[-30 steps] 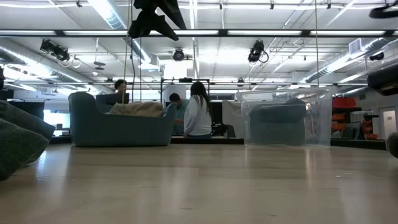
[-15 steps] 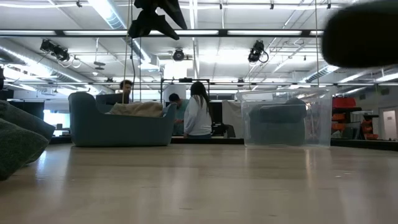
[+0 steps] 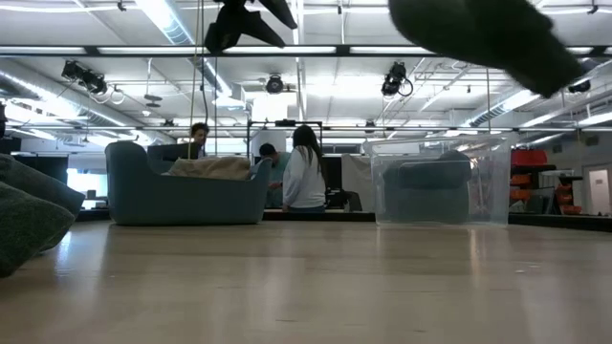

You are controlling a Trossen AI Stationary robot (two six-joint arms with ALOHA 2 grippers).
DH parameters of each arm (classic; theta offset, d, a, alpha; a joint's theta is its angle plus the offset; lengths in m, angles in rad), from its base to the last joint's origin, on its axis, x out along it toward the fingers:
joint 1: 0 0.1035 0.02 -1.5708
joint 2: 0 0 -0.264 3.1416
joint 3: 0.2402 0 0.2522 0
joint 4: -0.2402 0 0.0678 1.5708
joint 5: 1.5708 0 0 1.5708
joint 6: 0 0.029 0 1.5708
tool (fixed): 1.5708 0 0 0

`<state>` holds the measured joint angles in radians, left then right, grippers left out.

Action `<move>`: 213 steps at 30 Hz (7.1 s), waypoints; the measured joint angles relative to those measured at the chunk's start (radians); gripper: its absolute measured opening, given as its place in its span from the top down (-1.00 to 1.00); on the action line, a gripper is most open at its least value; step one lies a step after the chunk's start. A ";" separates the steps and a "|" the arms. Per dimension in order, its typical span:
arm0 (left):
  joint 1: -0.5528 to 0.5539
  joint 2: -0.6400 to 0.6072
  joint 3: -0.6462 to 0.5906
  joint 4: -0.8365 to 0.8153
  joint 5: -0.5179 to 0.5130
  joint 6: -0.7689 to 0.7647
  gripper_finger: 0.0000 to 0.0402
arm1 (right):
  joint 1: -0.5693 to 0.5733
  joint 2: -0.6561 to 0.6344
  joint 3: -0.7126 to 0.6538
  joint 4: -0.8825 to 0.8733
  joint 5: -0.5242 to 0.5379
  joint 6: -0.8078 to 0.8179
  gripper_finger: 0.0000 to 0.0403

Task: Pick & Place hat
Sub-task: Put the right black cap into the transparent bin, then put the black cap into the transparent bin

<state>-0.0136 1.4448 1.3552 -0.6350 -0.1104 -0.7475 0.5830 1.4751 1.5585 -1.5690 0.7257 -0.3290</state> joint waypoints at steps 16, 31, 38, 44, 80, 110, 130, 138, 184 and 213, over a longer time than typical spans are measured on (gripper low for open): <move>-0.021 0.000 0.000 -0.002 0.000 0.000 0.31 | -0.356 -0.061 0.002 -0.002 0.430 -0.317 0.97; -0.021 0.000 0.000 -0.003 -0.028 0.004 0.31 | -0.792 -0.086 0.001 0.173 0.254 -0.505 0.97; -0.020 0.000 0.000 -0.003 -0.046 0.003 0.31 | -0.903 -0.085 -0.072 0.452 0.165 -0.799 0.98; -0.021 0.000 0.000 -0.003 -0.046 0.003 0.31 | -0.967 -0.086 -0.204 0.494 0.146 -0.842 0.98; -0.020 0.000 0.000 -0.004 -0.052 0.053 0.31 | -1.009 -0.086 -0.526 0.662 -0.076 -0.830 0.39; -0.323 0.025 -0.002 -0.383 0.210 -0.541 0.31 | -0.655 -0.247 -0.209 0.649 -0.675 0.200 0.32; -0.555 0.067 -0.336 -0.242 0.193 -1.102 0.31 | -0.443 -0.139 -0.211 0.693 -0.675 0.295 0.32; -0.581 0.068 -0.414 -0.115 0.193 -1.108 0.31 | -0.411 -0.088 -0.211 0.701 -0.674 0.295 0.32; -0.082 0.067 -0.142 0.365 -0.384 -0.642 0.96 | -0.380 0.095 -0.211 0.952 -0.452 0.373 -0.27; -0.096 0.067 -0.143 0.373 -0.351 -0.529 0.77 | -0.406 0.201 -0.211 0.765 -0.348 0.400 0.90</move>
<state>-0.1101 1.5120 1.2125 -0.2622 -0.4613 -1.2770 0.1767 1.6756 1.3479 -0.8044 0.3776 0.0710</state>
